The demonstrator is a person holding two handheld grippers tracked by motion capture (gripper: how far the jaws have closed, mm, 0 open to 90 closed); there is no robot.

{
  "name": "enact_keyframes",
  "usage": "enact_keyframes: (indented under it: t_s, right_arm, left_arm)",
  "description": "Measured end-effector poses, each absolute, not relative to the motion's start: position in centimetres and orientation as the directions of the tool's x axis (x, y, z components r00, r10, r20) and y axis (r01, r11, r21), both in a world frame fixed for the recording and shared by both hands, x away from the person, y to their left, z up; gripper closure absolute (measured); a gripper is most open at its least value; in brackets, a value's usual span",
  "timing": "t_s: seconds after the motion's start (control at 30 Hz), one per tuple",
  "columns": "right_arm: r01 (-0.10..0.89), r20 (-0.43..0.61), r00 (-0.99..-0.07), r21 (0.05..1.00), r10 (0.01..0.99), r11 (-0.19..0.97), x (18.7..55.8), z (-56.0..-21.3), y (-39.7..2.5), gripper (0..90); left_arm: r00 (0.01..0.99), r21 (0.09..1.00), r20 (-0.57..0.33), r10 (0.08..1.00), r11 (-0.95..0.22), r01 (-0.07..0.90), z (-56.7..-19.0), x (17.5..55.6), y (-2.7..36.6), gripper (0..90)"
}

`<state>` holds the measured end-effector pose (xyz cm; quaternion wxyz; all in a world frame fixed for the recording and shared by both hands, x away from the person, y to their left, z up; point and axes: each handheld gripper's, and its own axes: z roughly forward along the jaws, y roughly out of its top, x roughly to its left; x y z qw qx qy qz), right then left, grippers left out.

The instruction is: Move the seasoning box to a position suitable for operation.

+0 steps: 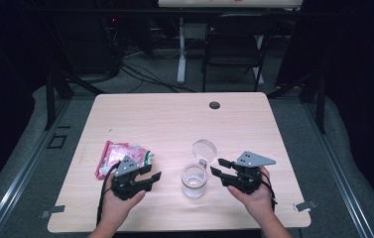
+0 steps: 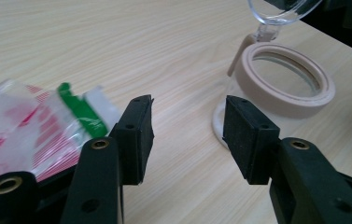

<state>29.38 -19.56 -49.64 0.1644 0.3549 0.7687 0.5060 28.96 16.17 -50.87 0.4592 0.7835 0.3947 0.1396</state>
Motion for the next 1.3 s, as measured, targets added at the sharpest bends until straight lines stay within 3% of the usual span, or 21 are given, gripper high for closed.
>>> enact_keyframes:
  t_s: [0.23,0.33,0.87,1.07,1.3]
  right_arm:
    - [0.367,0.095,-0.701,0.898,0.707,0.244,28.5,-50.3,-19.3,55.8]
    - [0.368,0.047,-0.706,0.877,0.707,0.308,28.4,-51.3,-19.1,55.8]
    - [0.381,0.063,-0.694,0.877,0.717,0.292,28.8,-51.8,-19.8,55.3]
    - [0.381,0.060,-0.698,0.875,0.714,0.300,28.8,-51.9,-19.6,55.1]
    - [0.385,0.061,-0.698,0.873,0.713,0.301,28.9,-52.0,-19.6,54.9]
  left_arm:
    - [0.605,0.820,-0.153,0.782,-0.241,0.519,-51.8,28.9,18.2,51.0]
    - [0.597,0.823,-0.132,0.791,-0.248,0.511,-51.6,28.9,18.6,50.8]
    - [0.569,0.803,-0.082,0.819,-0.284,0.524,-51.8,29.3,19.1,42.0]
    - [0.556,0.781,0.012,0.831,-0.355,0.514,-52.4,29.5,18.8,38.7]
    - [0.536,0.779,0.037,0.843,-0.360,0.513,-52.6,29.8,19.2,37.8]
